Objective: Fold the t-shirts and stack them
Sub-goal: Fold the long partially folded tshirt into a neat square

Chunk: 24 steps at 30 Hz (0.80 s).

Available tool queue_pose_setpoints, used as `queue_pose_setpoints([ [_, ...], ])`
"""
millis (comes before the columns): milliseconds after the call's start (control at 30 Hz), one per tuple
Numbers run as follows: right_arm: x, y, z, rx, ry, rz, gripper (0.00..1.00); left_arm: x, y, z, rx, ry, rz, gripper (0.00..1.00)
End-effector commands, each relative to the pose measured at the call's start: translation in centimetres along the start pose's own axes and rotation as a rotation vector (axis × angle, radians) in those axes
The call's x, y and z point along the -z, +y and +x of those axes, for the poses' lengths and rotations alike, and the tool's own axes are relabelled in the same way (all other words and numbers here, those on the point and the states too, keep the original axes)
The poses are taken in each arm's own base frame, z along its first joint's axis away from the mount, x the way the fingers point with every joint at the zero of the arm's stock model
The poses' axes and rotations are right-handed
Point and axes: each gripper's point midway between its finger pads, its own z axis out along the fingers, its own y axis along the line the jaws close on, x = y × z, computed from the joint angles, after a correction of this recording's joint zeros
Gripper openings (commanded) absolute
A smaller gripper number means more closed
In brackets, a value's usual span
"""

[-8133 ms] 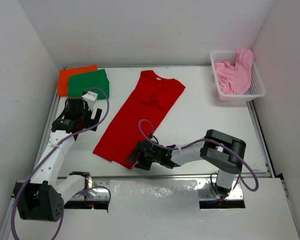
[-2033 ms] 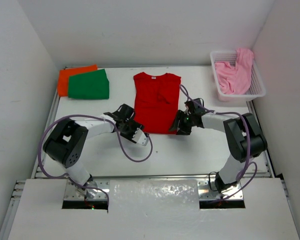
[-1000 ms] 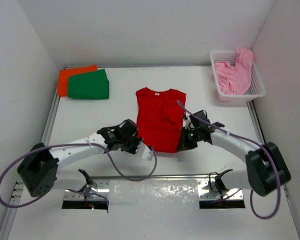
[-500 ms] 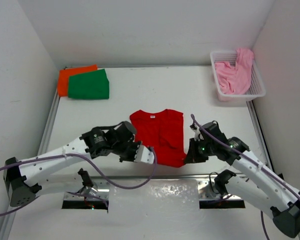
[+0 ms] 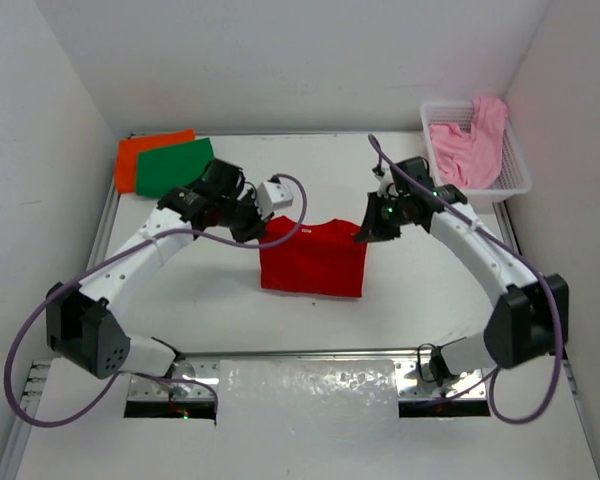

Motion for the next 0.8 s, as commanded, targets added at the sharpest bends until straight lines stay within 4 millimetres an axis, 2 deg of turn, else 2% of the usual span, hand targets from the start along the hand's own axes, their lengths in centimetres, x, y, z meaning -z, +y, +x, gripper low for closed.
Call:
queue_pose_setpoints([
  [0, -0.4, -0.3, -4.2, 0.068, -0.065, 0.015, 0.00, 0.8, 5.2, -3.0, 0.026, -0.074, -0.146, 0.00],
  [167, -2.8, -2.1, -6.1, 0.039, -0.035, 0.056, 0.00, -0.8, 8.3, -2.6, 0.022, -0.050, -0.199, 0.00],
  [333, -3.9, -3.5, -8.6, 0.020, -0.068, 0.105, 0.00, -2.9, 11.1, -1.6, 0.051, -0.006, -0.227, 0.00],
  [433, -4.6, -4.4, -9.6, -0.004, -0.079, 0.126, 0.00, -3.4, 13.1, -2.2, 0.056, -0.020, -0.267, 0.00],
  [467, -4.8, -4.6, -10.1, -0.014, -0.098, 0.130, 0.00, -4.2, 13.9, -2.0, 0.063, -0.011, -0.273, 0.00],
  [500, -5.3, -5.1, -10.2, -0.025, -0.094, 0.139, 0.00, -4.1, 14.6, -2.5, 0.061, -0.021, -0.289, 0.00],
  [600, -6.6, -6.2, -10.6, -0.049, -0.080, 0.154, 0.00, -4.8, 16.9, -2.0, 0.092, -0.011, -0.309, 0.00],
  [667, -7.2, -6.4, -11.1, -0.056, -0.077, 0.155, 0.00, -6.0, 17.7, -1.3, 0.100, 0.008, -0.301, 0.00],
  [700, -8.0, -7.1, -10.9, -0.069, -0.059, 0.164, 0.00, -6.1, 18.1, -1.5, 0.096, 0.005, -0.304, 0.00],
  [767, -8.3, -7.2, -11.7, -0.074, -0.066, 0.168, 0.00, -7.1, 18.7, -1.4, 0.088, 0.004, -0.302, 0.00],
])
